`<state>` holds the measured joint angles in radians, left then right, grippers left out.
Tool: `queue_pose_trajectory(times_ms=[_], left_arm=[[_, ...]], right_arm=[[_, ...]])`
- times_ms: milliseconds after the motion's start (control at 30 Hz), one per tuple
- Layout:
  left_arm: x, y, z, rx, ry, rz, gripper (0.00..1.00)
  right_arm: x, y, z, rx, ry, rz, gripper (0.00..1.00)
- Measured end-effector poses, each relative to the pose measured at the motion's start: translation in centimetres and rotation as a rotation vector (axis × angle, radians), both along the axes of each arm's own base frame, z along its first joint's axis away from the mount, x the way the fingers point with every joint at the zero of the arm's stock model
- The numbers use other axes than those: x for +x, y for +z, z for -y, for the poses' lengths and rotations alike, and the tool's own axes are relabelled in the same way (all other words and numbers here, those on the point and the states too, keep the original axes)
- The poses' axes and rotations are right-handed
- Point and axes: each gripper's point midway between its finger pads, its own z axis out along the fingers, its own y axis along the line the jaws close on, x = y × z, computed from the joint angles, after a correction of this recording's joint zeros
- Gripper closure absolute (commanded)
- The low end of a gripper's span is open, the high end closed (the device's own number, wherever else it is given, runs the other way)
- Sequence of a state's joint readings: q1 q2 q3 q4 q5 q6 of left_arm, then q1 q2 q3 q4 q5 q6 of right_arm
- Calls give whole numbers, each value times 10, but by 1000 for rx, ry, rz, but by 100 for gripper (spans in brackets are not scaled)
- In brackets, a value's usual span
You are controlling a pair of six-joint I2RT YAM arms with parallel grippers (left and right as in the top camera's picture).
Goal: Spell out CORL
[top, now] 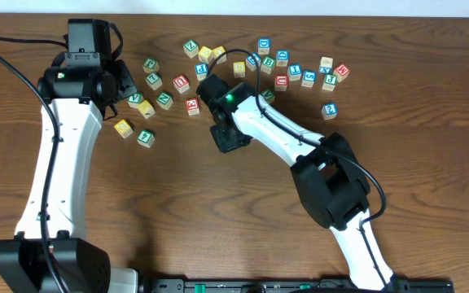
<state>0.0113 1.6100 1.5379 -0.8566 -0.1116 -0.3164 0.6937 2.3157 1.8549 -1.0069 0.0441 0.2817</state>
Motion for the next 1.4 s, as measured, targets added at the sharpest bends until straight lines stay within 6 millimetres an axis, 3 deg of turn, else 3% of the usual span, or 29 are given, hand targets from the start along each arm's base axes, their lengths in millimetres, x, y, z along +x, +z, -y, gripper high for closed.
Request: queue_pose_trajectory(times_ms=[300, 733, 1000, 1400], left_arm=[[0, 0, 0, 0, 0, 0, 63], [0, 0, 0, 0, 0, 0, 62], [0, -1, 0, 0, 0, -2, 63], [3, -13, 0, -1, 0, -31, 63]], right_arm=[[-3, 0, 3, -8, -5, -16, 99], [-20, -1, -14, 14, 56, -45, 97], [-9, 1, -30, 68, 68, 9, 93], [5, 4, -35, 88, 34, 69, 95]])
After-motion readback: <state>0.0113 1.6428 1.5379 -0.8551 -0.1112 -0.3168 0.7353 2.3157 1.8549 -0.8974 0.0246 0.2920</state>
